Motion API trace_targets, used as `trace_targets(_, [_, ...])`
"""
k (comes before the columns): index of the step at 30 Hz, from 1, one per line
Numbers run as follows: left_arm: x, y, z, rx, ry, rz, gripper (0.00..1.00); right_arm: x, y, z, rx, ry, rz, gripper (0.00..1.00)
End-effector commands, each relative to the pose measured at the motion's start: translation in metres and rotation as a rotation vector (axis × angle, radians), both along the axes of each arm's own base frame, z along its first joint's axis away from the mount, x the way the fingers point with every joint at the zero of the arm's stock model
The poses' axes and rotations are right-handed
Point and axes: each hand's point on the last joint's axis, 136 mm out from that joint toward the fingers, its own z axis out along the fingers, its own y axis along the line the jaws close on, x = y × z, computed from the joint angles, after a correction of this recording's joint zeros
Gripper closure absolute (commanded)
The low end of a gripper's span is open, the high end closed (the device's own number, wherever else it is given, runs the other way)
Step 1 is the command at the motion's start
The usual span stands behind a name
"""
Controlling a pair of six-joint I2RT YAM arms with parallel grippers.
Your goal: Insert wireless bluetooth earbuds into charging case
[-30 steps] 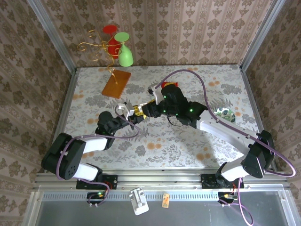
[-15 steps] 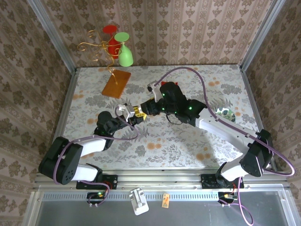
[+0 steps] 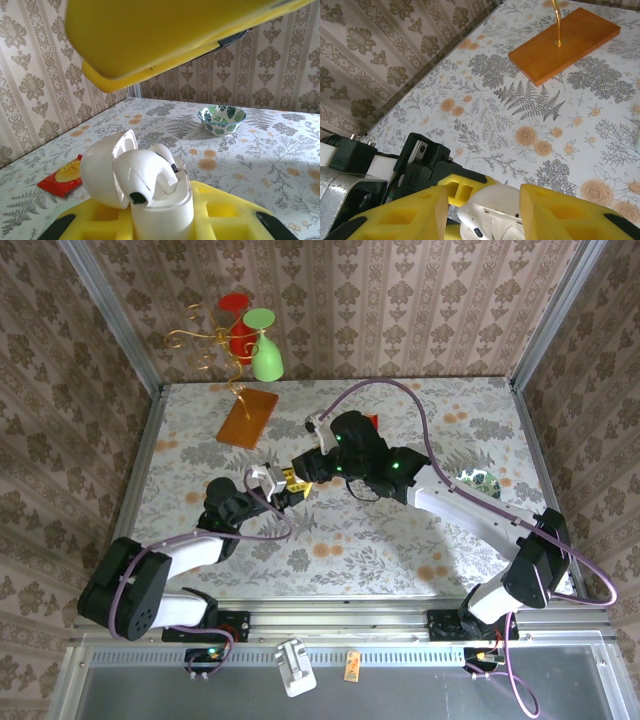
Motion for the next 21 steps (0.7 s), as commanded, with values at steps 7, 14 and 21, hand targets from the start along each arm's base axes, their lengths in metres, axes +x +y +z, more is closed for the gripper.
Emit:
trace_targets(7, [-0.011, 0.0, 0.005, 0.006, -0.061, -0.028, 0.92, -0.005, 0.008, 0.002, 0.0, 0.032, 0.032, 0.6])
trace_targets(14, [-0.012, 0.0, 0.004, 0.009, -0.055, -0.032, 0.92, -0.012, 0.015, -0.006, -0.024, 0.052, 0.067, 0.64])
trace_targets(21, [-0.01, -0.002, 0.003, 0.017, -0.044, -0.031, 0.92, -0.017, 0.018, -0.015, -0.052, 0.068, 0.089, 0.67])
